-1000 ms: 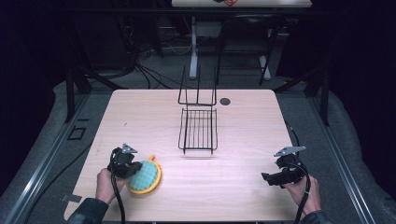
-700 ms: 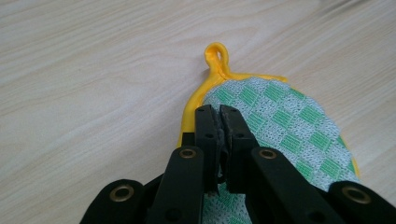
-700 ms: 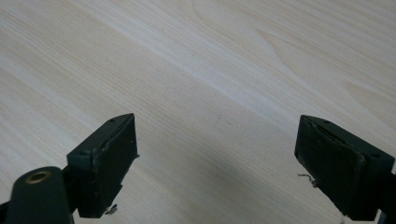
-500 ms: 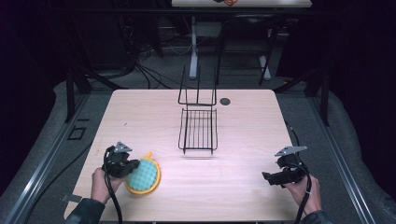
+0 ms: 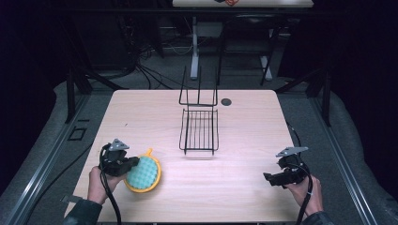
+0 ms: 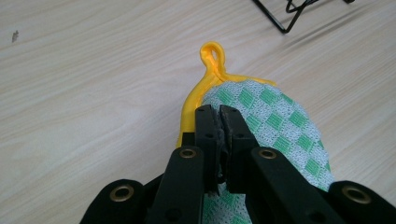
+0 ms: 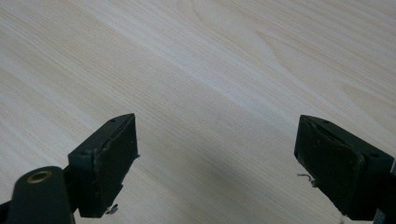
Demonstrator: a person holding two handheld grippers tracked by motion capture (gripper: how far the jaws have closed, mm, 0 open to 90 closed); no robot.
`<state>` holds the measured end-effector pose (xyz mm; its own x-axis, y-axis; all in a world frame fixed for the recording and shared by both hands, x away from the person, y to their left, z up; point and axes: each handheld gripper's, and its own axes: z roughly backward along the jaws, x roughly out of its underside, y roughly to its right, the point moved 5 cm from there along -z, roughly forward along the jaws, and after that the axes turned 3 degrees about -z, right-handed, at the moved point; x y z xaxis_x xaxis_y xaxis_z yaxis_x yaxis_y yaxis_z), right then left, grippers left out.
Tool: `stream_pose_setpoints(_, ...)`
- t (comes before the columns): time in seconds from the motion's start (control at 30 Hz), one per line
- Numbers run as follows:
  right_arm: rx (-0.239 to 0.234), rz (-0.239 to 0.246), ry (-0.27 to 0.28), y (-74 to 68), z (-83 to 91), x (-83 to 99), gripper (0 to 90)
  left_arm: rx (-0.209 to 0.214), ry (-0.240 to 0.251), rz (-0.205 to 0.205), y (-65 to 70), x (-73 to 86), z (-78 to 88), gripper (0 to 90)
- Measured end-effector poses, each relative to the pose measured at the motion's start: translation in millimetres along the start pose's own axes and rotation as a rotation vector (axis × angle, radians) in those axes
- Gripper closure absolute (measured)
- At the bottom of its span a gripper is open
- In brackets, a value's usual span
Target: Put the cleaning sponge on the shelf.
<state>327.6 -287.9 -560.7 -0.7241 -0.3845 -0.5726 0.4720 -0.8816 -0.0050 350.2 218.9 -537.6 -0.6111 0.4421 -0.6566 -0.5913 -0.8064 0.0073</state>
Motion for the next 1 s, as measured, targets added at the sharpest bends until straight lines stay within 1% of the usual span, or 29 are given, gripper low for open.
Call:
stream_pose_setpoints(0.13, 0.002, -0.003, 0.0, 0.2, -0.4, -0.2, 13.0, 0.006, 0.008, -0.008, 2.4, -3.6, 1.2, 86.9)
stream_pose_setpoints(0.23, 0.0, 0.0, -0.014, 0.4, -2.0, 0.4, 13.0, 0.014, 0.016, -0.012, 4.0, -7.5, 3.5, 86.8)
stream_pose_setpoints(0.43, 0.0, -0.002, -0.007, 0.6, -2.9, 0.1, 13.0, 0.014, 0.041, -0.017, 4.1, -15.0, 8.2, 86.8)
stream_pose_setpoints(0.53, -0.002, -0.006, -0.008, 1.4, -3.6, 0.3, 13.1, 0.029, 0.049, -0.018, 5.4, -18.2, 9.4, 86.8)
stream_pose_setpoints(0.63, 0.0, -0.005, -0.01, 2.3, -3.2, -0.2, 13.1, 0.031, 0.049, -0.026, 6.6, -21.3, 9.6, 86.8)
stream_pose_setpoints(0.67, 0.001, -0.007, -0.008, 2.5, -2.8, -0.4, 13.1, 0.027, 0.057, -0.026, 6.9, -22.5, 8.8, 86.8)
stream_pose_setpoints(0.73, 0.001, -0.008, -0.007, 2.6, -2.6, -0.5, 13.1, 0.033, 0.051, -0.029, 7.2, -23.1, 8.9, 86.7)
stream_pose_setpoints(0.83, 0.002, -0.007, 0.004, 3.2, -1.9, -0.9, 13.1, 0.034, 0.055, -0.039, 9.6, -27.4, 7.6, 86.8)
stream_pose_setpoints(0.9, 0.002, -0.009, 0.001, 3.2, -1.2, -1.0, 13.0, 0.035, 0.057, -0.041, 10.0, -29.1, 7.8, 86.8)
stream_pose_setpoints(0.93, 0.005, -0.01, 0.006, 3.9, -0.5, -1.5, 13.0, 0.038, 0.06, -0.046, 10.0, -32.3, 8.1, 86.8)
stream_pose_setpoints(1.0, 0.003, -0.011, 0.008, 4.1, -0.3, -1.7, 13.0, 0.038, 0.062, -0.044, 10.5, -33.9, 8.0, 86.8)
